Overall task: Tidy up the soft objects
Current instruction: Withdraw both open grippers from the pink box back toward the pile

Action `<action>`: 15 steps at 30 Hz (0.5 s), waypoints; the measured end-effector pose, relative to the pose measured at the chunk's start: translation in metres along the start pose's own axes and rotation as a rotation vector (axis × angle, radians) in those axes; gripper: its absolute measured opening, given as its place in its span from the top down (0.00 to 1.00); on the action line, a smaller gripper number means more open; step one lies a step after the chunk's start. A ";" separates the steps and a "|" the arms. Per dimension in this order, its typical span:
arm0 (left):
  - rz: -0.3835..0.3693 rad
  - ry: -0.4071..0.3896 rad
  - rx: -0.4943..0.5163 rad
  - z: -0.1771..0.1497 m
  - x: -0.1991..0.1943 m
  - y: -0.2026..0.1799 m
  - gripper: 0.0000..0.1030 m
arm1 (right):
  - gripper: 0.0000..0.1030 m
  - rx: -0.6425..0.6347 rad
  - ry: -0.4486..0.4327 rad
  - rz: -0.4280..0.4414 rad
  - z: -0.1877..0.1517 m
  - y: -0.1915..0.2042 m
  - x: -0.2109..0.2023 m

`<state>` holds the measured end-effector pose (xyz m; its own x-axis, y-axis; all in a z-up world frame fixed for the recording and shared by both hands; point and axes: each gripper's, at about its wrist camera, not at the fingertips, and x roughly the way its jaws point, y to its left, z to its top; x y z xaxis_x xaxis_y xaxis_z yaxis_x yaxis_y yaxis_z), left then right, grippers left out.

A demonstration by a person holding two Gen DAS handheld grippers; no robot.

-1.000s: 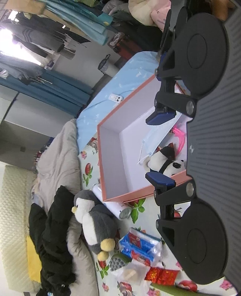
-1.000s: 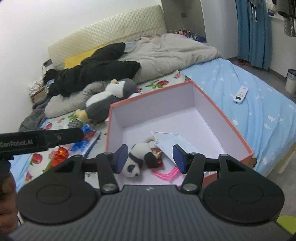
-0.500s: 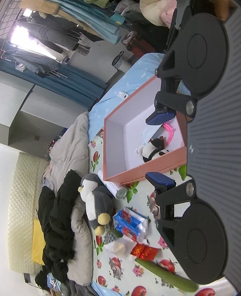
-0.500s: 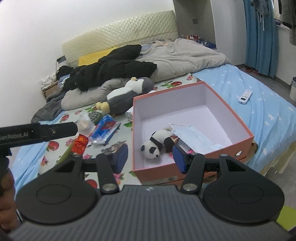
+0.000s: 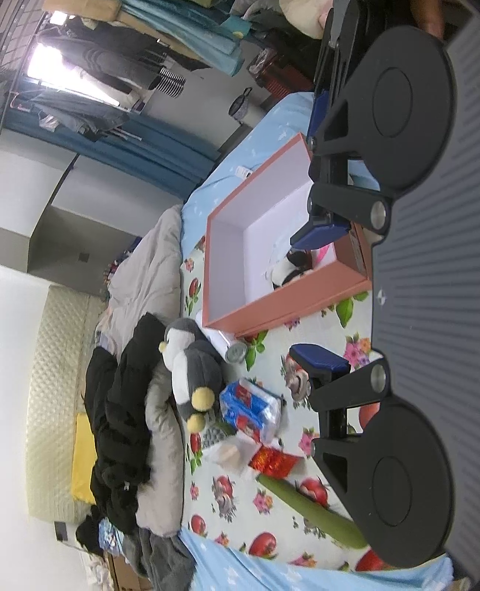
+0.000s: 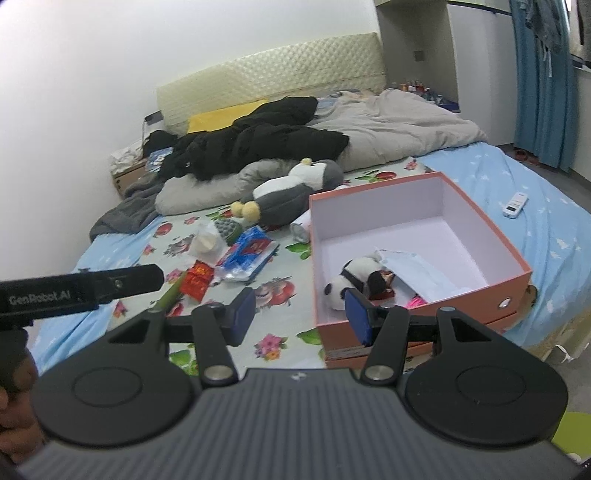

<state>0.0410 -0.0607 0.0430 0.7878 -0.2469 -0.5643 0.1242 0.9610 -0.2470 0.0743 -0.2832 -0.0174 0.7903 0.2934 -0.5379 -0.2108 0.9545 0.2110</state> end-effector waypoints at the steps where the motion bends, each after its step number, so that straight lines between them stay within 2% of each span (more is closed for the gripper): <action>1: 0.009 -0.002 -0.003 -0.002 -0.003 0.003 0.39 | 0.45 -0.003 0.003 0.006 -0.001 0.003 0.000; 9: 0.079 -0.016 -0.060 -0.018 -0.022 0.033 0.39 | 0.45 -0.053 0.034 0.080 -0.013 0.029 0.008; 15: 0.128 0.008 -0.099 -0.032 -0.029 0.055 0.39 | 0.45 -0.071 0.074 0.135 -0.023 0.052 0.022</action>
<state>0.0061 -0.0047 0.0205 0.7886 -0.1249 -0.6021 -0.0370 0.9677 -0.2492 0.0678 -0.2261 -0.0374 0.7078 0.4200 -0.5680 -0.3544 0.9067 0.2287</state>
